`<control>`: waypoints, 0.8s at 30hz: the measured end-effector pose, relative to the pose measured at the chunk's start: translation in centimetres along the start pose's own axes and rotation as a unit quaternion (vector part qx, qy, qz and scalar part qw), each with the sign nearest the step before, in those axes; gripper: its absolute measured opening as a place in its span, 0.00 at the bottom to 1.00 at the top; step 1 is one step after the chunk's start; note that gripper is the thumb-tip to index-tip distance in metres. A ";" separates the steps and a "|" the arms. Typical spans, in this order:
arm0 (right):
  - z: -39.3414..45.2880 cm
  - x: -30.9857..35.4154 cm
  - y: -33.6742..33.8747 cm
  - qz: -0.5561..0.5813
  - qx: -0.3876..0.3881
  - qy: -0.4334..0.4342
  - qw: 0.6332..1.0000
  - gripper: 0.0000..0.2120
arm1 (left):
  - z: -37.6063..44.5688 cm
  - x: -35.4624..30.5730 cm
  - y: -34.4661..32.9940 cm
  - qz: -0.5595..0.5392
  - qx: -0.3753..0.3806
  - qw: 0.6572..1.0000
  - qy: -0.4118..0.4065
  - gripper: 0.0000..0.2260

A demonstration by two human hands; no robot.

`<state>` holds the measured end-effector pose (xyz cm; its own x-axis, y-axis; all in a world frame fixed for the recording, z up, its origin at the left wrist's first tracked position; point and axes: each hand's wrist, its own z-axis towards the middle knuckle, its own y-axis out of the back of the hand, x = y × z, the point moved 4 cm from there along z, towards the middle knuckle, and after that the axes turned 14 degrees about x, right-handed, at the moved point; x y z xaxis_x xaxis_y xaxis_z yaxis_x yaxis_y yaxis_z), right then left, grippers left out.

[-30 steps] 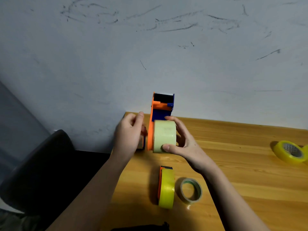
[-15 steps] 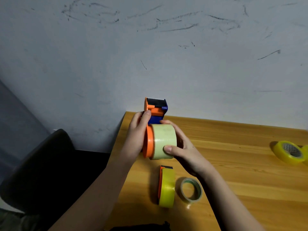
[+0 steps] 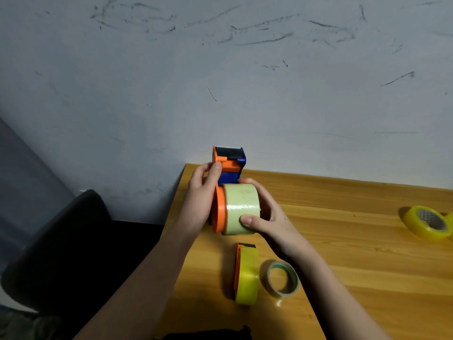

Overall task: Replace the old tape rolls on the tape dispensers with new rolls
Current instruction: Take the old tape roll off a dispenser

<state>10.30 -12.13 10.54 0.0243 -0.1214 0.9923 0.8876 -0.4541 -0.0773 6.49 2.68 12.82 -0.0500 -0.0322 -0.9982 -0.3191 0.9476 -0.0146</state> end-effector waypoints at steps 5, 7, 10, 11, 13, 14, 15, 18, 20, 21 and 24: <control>-0.3 -0.9 0.5 0.019 -0.037 -0.010 0.999 0.33 | -1.7 -0.1 -0.1 0.119 -0.079 0.989 -0.027 0.14; -0.4 -0.7 0.7 0.010 -0.053 -0.001 0.999 0.34 | -1.8 0.5 -0.5 0.111 -0.041 0.993 0.002 0.14; -0.3 -0.2 0.9 -0.014 -0.075 0.016 0.997 0.35 | -1.5 1.1 -1.1 0.076 -0.010 0.996 0.043 0.16; -0.2 0.0 0.9 -0.009 -0.079 0.023 0.997 0.35 | -1.4 1.2 -1.1 0.092 -0.021 0.995 0.044 0.14; 0.0 0.1 0.7 -0.004 -0.083 0.034 0.996 0.35 | -1.4 1.3 -1.4 0.102 -0.020 0.993 0.048 0.10; 0.0 0.2 0.6 -0.008 -0.085 0.037 0.996 0.35 | -1.4 1.3 -1.6 0.079 -0.009 0.996 0.049 0.09; 0.0 0.3 0.5 -0.013 -0.089 0.040 0.995 0.35 | -1.3 1.3 -1.7 0.039 0.003 0.998 0.054 0.10; 0.1 0.6 0.5 -0.021 -0.090 0.046 0.995 0.35 | -0.9 0.9 -1.8 -0.053 0.021 0.994 0.091 0.16; 0.2 0.7 0.5 -0.034 -0.084 0.046 0.995 0.35 | -1.0 0.3 -1.7 0.028 0.039 0.995 0.087 0.12; 0.2 0.7 0.5 -0.039 -0.080 0.044 0.995 0.35 | -1.2 0.1 -1.7 0.092 0.051 0.991 0.077 0.12; 0.2 0.4 0.3 -0.032 -0.068 0.034 0.997 0.35 | -1.4 -0.6 -1.3 0.262 0.038 0.964 0.029 0.16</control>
<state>10.70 -12.18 10.94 -0.0649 -0.1462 0.9871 0.8157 -0.5776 -0.0320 5.55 1.04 13.47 -0.2394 0.4417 -0.8646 -0.1659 0.8588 0.4847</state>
